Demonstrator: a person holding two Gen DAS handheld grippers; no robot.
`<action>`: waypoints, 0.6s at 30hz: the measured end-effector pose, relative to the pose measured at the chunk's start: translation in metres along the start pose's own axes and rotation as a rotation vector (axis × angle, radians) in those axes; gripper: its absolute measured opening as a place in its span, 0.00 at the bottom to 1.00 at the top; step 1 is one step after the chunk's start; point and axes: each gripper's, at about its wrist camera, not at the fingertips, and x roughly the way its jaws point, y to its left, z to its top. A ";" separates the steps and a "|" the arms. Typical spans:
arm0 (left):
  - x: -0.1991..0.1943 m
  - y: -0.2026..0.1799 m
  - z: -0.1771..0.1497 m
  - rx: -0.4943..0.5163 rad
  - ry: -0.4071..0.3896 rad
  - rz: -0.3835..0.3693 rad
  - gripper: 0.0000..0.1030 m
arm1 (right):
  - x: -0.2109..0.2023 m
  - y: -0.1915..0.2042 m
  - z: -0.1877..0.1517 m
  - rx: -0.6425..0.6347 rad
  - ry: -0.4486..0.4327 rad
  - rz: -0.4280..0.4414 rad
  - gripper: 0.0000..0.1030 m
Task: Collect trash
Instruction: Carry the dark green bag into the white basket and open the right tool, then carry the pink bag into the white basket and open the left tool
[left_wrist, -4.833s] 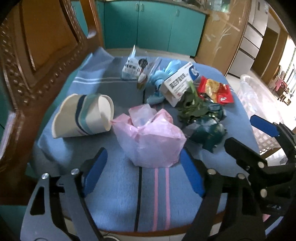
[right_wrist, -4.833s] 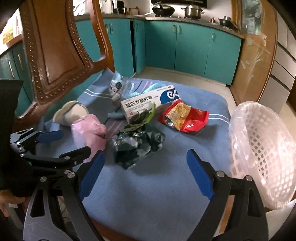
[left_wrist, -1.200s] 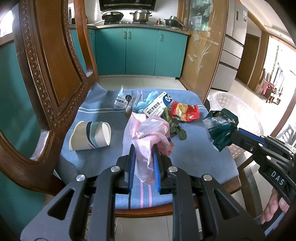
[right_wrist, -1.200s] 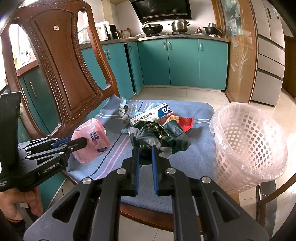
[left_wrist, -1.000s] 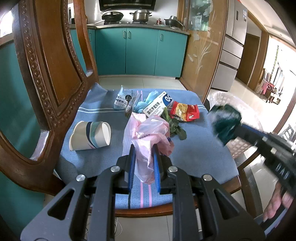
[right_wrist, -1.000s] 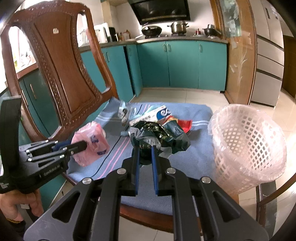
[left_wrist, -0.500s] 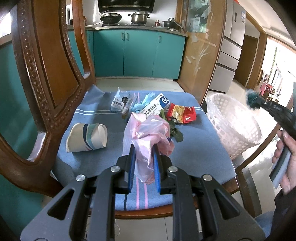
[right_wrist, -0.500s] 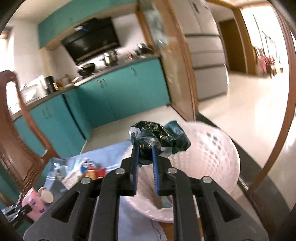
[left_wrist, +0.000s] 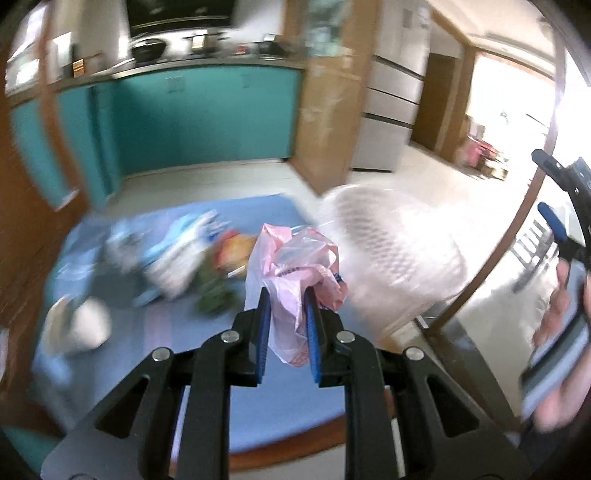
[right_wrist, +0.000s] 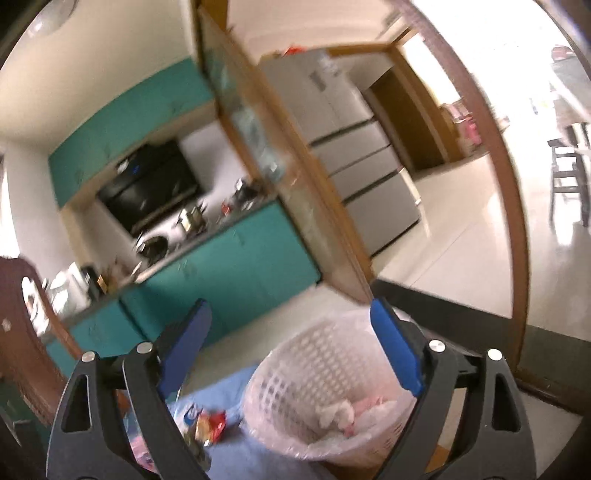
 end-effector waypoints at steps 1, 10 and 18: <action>0.011 -0.018 0.013 0.011 -0.004 -0.040 0.18 | -0.001 -0.005 0.001 0.019 -0.009 -0.009 0.84; 0.090 -0.078 0.060 0.007 0.019 -0.088 0.69 | 0.011 -0.016 0.004 0.036 0.029 -0.025 0.84; -0.012 0.018 -0.001 -0.059 -0.086 0.123 0.91 | 0.013 0.046 -0.024 -0.141 0.164 0.099 0.84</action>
